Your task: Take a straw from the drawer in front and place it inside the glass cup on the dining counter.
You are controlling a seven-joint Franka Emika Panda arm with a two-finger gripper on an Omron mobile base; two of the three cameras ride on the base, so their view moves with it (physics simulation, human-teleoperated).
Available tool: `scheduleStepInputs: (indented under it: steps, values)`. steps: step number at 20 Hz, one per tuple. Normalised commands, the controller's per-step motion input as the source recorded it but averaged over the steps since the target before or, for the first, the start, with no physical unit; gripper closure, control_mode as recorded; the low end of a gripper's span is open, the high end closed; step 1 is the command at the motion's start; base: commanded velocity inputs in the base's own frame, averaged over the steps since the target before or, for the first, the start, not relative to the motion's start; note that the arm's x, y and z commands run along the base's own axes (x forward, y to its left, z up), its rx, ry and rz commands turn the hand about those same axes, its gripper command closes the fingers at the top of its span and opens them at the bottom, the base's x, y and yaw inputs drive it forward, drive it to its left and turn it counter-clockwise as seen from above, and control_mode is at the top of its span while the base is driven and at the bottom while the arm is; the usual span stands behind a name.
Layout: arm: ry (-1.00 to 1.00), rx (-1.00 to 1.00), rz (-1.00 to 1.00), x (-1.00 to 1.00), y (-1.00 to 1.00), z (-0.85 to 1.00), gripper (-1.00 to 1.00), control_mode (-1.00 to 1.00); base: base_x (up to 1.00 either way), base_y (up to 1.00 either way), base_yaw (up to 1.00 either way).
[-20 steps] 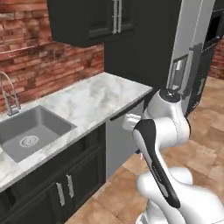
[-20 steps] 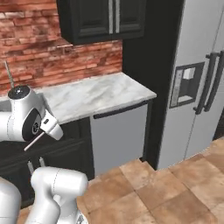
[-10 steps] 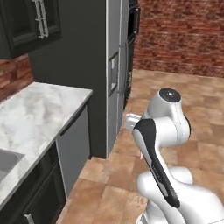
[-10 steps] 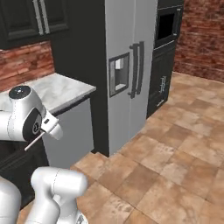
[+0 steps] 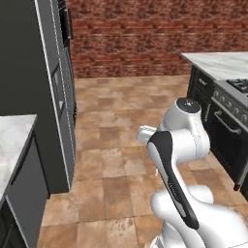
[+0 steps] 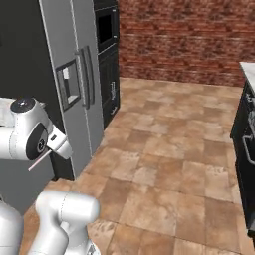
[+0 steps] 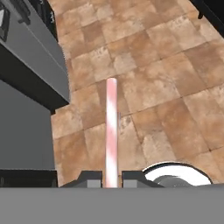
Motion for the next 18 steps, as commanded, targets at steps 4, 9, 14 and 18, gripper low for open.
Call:
scheduleStepInputs:
  steps: [4,9,14,18]
  values:
    - [0.00,0.00,0.00,0.00,0.00,0.00,1.00,1.00,-0.02,-0.04,-0.61]
    - [0.00,0.00,0.00,0.00,0.00,0.00,1.00,1.00,0.00,-0.06,-0.60]
    - [0.00,0.00,0.00,0.00,0.00,0.00,1.00,1.00,0.00,-0.01,-0.54]
    - [0.00,0.00,0.00,0.00,0.00,0.00,1.00,1.00,0.47,0.30,-0.12]
